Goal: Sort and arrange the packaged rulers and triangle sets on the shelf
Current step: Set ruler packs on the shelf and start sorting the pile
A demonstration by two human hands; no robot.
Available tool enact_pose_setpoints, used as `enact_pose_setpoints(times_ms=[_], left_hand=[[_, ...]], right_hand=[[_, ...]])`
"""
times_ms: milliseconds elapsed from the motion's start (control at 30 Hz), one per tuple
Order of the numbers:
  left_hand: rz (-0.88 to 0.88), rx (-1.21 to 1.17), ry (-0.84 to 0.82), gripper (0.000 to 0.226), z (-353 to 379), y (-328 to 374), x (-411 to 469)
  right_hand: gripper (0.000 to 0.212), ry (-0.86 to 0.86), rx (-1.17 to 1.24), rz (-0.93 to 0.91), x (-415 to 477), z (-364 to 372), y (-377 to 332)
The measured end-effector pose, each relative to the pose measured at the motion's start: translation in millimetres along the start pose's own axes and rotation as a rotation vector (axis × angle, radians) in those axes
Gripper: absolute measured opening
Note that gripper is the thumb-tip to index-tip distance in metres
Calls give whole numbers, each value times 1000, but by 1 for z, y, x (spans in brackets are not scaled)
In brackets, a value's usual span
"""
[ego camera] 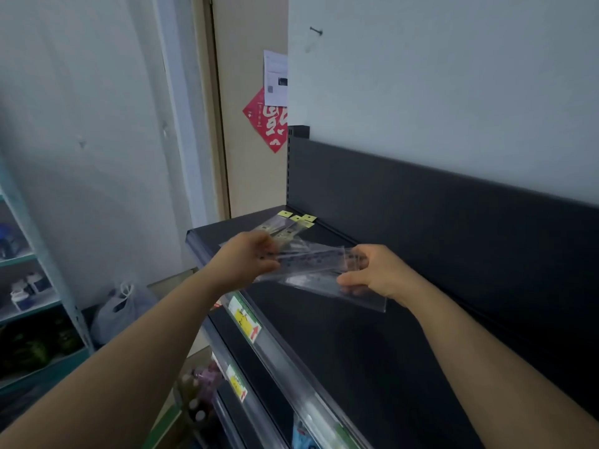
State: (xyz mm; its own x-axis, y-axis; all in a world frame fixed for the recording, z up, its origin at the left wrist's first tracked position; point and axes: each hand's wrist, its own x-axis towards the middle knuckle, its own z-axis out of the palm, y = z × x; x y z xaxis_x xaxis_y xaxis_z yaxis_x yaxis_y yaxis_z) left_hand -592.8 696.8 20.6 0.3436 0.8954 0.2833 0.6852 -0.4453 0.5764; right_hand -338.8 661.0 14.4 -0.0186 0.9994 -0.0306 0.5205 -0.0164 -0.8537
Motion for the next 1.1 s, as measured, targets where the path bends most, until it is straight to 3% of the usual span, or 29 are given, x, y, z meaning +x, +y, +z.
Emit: enact_pose_setpoints(times_ms=[300, 467, 700, 967, 1100], left_hand=[[29, -25, -46, 15, -32, -82, 77], [54, -25, -122, 15, -46, -121, 119], [36, -71, -238, 16, -38, -161, 170], [2, 18, -350, 32, -24, -178, 202], [31, 184, -373, 40, -20, -180, 210]], right_hand=[[35, 114, 30, 39, 95, 47, -31], [24, 184, 4, 82, 135, 71, -49], [29, 325, -21, 155, 168, 90, -44], [35, 344, -295, 185, 200, 85, -26], [57, 246, -477, 258, 204, 78, -20]])
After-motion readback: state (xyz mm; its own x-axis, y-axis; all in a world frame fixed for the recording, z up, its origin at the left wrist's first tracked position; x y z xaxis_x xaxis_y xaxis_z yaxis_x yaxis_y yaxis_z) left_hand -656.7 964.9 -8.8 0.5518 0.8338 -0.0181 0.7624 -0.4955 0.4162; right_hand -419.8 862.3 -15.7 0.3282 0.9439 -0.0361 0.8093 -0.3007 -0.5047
